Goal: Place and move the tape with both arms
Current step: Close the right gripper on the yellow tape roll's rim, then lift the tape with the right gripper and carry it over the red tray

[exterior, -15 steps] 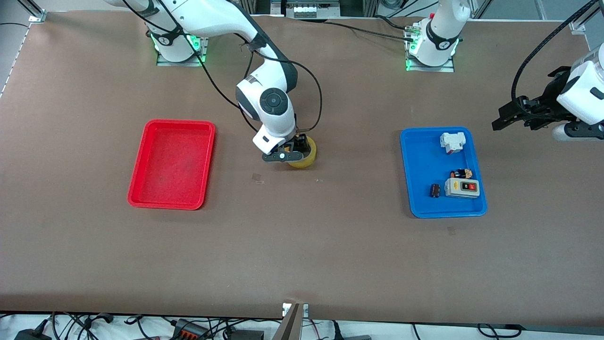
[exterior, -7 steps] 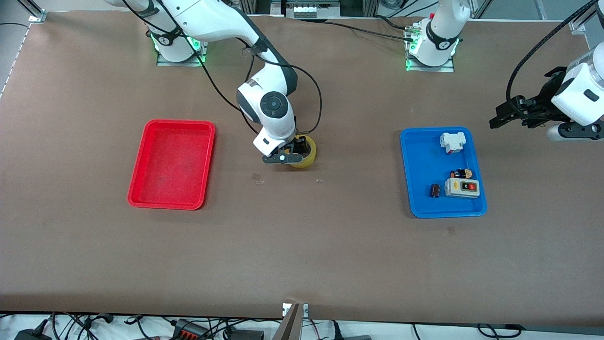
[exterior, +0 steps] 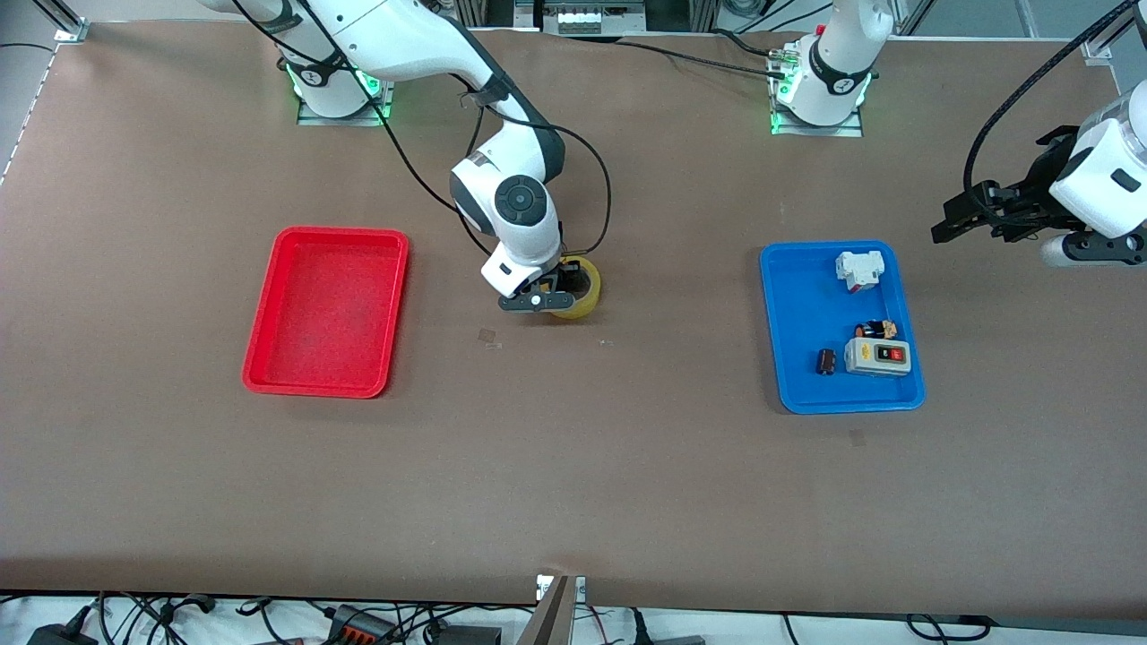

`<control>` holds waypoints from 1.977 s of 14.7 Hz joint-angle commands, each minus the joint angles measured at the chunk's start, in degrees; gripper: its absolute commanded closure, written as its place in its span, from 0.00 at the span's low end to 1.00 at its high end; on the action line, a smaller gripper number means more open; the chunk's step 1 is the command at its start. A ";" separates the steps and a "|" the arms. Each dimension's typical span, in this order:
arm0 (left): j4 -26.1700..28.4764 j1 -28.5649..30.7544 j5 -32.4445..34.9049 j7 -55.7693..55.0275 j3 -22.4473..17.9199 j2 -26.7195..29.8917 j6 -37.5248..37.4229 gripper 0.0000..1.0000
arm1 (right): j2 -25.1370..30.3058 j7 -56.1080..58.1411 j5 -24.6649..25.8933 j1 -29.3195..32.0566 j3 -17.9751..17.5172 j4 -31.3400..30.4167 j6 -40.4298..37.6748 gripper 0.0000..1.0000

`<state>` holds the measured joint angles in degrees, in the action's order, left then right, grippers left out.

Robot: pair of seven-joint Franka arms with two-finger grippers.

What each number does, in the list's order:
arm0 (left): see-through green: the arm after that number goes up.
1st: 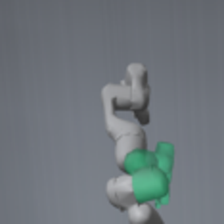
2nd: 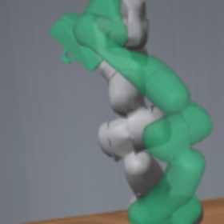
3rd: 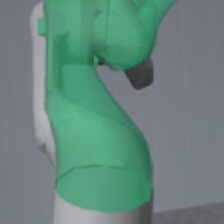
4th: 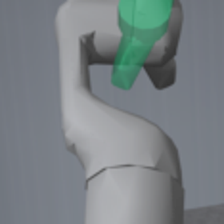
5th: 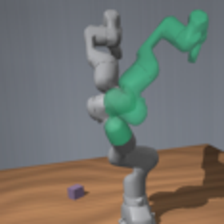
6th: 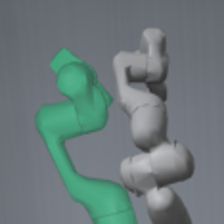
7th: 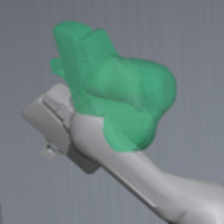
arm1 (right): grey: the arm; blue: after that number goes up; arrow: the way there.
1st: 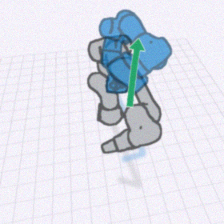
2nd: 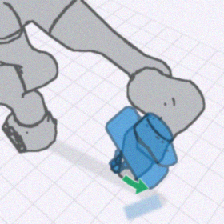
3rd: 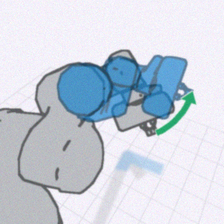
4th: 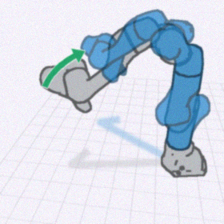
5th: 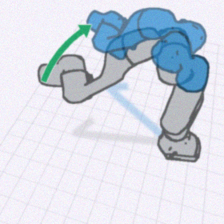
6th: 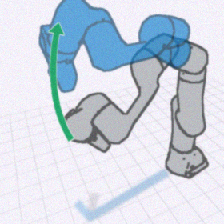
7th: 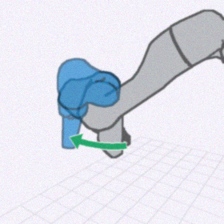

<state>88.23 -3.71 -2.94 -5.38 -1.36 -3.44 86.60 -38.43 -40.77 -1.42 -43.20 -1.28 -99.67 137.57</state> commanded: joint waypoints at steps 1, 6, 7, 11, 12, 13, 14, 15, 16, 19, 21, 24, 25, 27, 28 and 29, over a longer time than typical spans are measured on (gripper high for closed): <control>0.80 0.01 1.01 0.72 -0.04 1.41 -0.47 0.00 | -0.07 -0.63 -0.07 -0.84 0.49 0.44 0.60 1.00; 1.51 0.01 1.01 0.81 -0.04 2.03 -0.03 0.00 | 5.28 -0.54 -0.07 -0.14 0.67 -0.17 -2.64 1.00; 1.42 0.01 1.10 0.81 -0.04 2.03 -0.12 0.00 | 7.03 -0.45 -0.07 0.47 1.01 -0.43 -4.83 1.00; 1.51 0.54 1.10 0.81 -0.04 2.56 -0.38 0.00 | 14.15 2.52 0.01 6.00 0.93 -4.55 -6.78 1.00; 1.51 0.54 1.01 0.72 0.04 2.56 -0.56 0.00 | 16.43 4.10 0.01 7.84 0.93 -6.74 -6.78 1.00; 1.51 0.54 1.01 0.72 0.04 2.56 -0.56 0.00 | 18.37 5.77 0.01 9.86 0.93 -8.85 -6.70 1.00; 1.51 0.54 1.01 0.72 0.04 2.47 -0.38 0.00 | 20.21 8.05 0.01 11.80 0.93 -10.70 -6.70 1.00; 1.68 0.54 1.01 0.72 0.04 2.47 -0.30 0.00 | 21.54 10.60 0.01 14.25 0.93 -12.46 -6.78 1.00; 2.03 0.45 1.01 0.72 0.04 2.47 -0.03 0.00 | 23.12 13.93 0.01 16.45 1.02 -14.39 -6.78 1.00; 2.03 0.54 1.01 0.72 0.04 2.56 -0.03 0.00 | 27.08 21.67 0.01 22.87 0.93 -20.54 -6.52 1.00; 2.12 0.54 1.01 0.81 0.04 2.56 0.06 0.00 | 27.79 25.19 0.01 26.21 0.93 -23.36 -5.91 1.00; 2.21 0.54 1.10 0.81 0.04 2.47 0.58 0.00 | 27.09 36.16 0.01 34.99 0.93 -26.88 -2.76 1.00; 2.38 0.54 1.10 0.81 0.04 2.47 1.02 0.00 | 26.39 39.16 -0.07 36.76 0.93 -27.94 -1.35 1.00; 3.17 0.63 1.01 0.89 0.04 2.38 2.42 0.00 | 24.73 42.77 -0.07 39.40 0.93 -28.30 -0.63 1.00; 4.39 0.63 1.01 0.89 0.04 2.47 3.39 0.00 | 23.67 43.92 -0.07 40.55 0.84 -28.30 -0.11 1.00; 4.67 0.54 1.01 0.89 0.04 2.47 3.74 0.00 | 22.62 44.28 -0.07 40.99 0.93 -28.21 1.29 1.00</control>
<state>89.92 -3.22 -2.93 -5.38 -1.41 -2.55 88.30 -14.90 1.28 -1.31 -3.61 0.78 -127.39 136.35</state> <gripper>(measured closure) 0.000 0.753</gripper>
